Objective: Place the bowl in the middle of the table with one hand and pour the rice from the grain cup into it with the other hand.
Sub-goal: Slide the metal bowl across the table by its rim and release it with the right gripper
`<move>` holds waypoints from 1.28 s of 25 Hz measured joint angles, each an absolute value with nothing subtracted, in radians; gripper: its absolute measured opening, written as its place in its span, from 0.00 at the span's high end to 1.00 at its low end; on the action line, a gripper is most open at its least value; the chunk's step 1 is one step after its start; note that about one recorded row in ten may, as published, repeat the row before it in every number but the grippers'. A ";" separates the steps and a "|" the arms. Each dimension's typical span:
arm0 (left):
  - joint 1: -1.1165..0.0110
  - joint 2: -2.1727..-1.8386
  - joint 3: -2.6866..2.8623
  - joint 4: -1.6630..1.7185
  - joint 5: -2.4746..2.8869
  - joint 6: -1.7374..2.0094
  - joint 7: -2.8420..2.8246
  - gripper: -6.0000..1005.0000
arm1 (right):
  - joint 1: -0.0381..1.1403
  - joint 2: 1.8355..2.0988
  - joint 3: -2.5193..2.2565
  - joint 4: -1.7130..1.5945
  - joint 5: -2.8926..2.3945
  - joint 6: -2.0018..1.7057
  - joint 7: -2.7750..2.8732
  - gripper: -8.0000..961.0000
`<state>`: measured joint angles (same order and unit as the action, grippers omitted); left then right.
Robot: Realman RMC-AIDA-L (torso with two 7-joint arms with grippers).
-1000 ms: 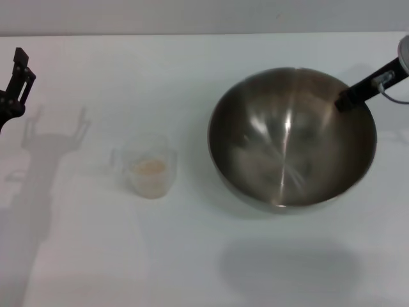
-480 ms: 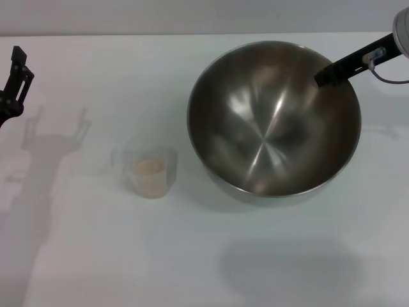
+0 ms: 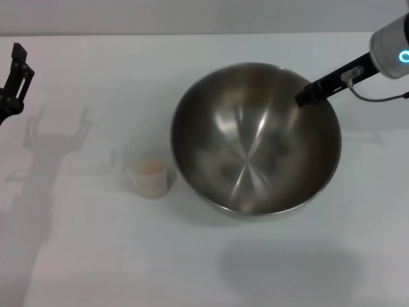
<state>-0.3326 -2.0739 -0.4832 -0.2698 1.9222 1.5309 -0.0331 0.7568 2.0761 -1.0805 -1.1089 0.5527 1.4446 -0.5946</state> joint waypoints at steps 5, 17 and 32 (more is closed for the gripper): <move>-0.332 -2.074 -0.482 -0.271 1.922 1.531 -0.033 0.14 | 0.765 2.076 -1.094 -1.061 0.551 1.421 -0.595 0.98; -0.334 -2.074 -0.477 -0.272 1.922 1.533 -0.033 0.14 | 0.779 2.074 -1.154 -1.026 0.532 1.402 -0.564 0.98; -0.307 -2.077 -0.475 -0.273 1.924 1.568 -0.037 0.14 | 0.753 2.078 -1.231 -1.214 0.513 1.371 -0.568 0.61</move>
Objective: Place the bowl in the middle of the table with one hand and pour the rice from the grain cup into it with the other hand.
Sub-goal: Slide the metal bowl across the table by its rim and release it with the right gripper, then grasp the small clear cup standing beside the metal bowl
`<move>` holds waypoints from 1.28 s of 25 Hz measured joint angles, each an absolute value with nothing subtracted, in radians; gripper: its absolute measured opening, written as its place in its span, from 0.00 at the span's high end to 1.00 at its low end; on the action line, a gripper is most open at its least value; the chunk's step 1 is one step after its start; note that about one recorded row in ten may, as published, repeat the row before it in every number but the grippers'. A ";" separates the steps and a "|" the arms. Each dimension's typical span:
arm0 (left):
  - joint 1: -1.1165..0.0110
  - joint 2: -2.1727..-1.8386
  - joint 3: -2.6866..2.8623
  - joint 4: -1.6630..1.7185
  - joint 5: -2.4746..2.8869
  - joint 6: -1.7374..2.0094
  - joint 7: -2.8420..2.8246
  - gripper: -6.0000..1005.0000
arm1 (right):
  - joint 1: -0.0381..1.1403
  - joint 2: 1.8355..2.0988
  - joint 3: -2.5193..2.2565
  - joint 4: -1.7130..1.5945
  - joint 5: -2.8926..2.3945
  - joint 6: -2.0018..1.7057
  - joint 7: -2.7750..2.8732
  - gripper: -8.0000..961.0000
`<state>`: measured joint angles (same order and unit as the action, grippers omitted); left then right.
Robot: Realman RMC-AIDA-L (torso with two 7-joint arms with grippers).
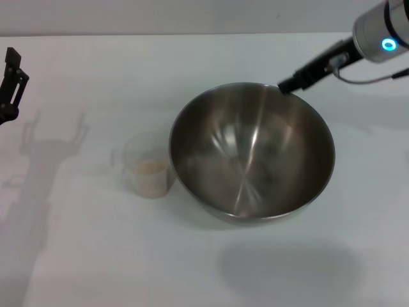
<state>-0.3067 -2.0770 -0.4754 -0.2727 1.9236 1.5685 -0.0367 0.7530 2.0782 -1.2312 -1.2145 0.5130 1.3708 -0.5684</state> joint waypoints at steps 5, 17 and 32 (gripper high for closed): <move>-0.295 -2.077 -0.474 -0.273 1.924 1.580 -0.037 0.14 | 0.744 2.079 -1.289 -1.305 0.542 1.291 -0.571 0.54; -0.279 -2.078 -0.462 -0.285 1.924 1.610 -0.037 0.14 | 0.491 2.085 -1.674 -1.513 0.425 0.709 -0.574 0.53; -0.276 -2.075 -0.461 -0.283 1.924 1.602 -0.037 0.14 | 0.256 2.090 -1.965 -0.975 0.322 -0.923 -0.478 0.27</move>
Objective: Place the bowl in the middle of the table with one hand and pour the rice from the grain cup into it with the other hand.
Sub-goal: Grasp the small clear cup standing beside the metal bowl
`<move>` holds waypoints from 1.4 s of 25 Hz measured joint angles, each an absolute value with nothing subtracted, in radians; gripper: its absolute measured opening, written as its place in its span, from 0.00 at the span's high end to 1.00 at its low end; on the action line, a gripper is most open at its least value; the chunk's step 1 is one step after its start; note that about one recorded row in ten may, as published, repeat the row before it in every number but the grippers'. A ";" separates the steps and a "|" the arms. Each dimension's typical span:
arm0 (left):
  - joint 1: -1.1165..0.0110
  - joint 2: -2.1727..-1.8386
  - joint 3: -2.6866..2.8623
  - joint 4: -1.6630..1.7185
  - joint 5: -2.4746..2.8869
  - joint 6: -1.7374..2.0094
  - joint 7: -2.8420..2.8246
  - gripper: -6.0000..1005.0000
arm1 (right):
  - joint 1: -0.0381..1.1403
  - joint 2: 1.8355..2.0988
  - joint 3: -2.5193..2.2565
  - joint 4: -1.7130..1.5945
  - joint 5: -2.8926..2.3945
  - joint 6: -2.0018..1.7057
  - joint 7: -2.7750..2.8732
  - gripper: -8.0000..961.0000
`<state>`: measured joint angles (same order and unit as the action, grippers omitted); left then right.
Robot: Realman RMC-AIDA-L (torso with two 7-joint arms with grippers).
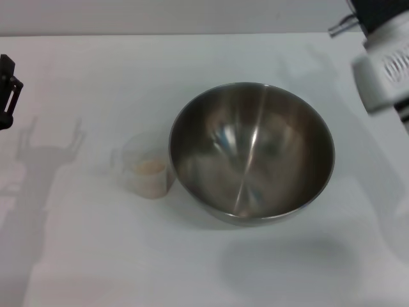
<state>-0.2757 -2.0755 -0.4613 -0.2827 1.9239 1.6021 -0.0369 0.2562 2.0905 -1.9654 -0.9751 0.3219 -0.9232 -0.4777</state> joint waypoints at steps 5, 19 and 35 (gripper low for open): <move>-0.265 -2.076 -0.450 -0.285 1.924 1.602 -0.038 0.14 | 0.347 2.088 -2.089 -0.613 0.545 -1.343 -0.352 0.27; -0.182 -2.076 -0.211 -0.271 1.924 1.598 -0.011 0.14 | 0.396 2.081 -2.050 -0.267 0.659 -1.363 0.047 0.27; -0.171 -2.078 -0.098 -0.284 1.924 1.427 -0.010 0.14 | 0.432 2.081 -1.999 -0.256 0.660 -1.312 0.050 0.27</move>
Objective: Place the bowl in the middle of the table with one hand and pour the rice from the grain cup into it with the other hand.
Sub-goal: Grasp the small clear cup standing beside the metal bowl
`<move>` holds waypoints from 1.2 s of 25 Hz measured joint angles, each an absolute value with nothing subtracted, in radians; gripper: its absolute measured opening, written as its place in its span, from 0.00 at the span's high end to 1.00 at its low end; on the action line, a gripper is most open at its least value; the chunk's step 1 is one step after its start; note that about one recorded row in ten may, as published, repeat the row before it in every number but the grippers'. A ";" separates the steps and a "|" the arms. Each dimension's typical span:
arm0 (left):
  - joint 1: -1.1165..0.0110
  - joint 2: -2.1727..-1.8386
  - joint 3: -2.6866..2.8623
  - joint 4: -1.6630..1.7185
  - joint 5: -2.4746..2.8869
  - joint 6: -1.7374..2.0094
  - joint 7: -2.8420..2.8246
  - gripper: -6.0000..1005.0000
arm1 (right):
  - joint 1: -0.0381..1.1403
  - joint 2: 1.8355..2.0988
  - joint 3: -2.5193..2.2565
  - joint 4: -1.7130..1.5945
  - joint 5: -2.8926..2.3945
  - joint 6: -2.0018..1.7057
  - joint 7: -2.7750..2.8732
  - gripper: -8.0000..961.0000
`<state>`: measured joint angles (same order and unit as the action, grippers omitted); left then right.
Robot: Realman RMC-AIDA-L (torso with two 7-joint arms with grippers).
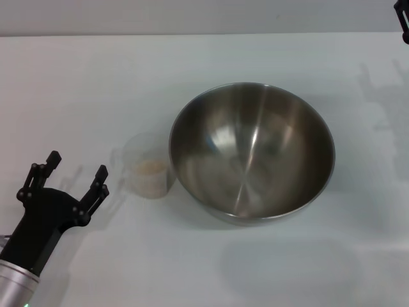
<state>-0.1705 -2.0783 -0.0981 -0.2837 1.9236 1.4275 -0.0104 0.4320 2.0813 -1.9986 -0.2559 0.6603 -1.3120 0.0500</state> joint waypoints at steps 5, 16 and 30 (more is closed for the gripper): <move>-0.180 -2.078 -0.098 -0.284 1.924 1.412 -0.014 0.14 | 0.430 2.082 -1.999 -0.255 0.660 -1.312 0.050 0.27; -0.215 -2.079 -0.092 -0.298 1.925 1.363 -0.014 0.14 | 0.430 2.080 -1.999 -0.245 0.660 -1.314 0.049 0.27; -0.257 -2.079 -0.124 -0.287 1.918 1.290 -0.011 0.14 | 0.426 2.080 -1.999 -0.245 0.661 -1.322 0.049 0.27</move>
<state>-0.2571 -2.0785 -0.1241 -0.2866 1.9178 1.2899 -0.0111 0.4255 2.0802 -1.9986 -0.2454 0.6606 -1.3217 0.0491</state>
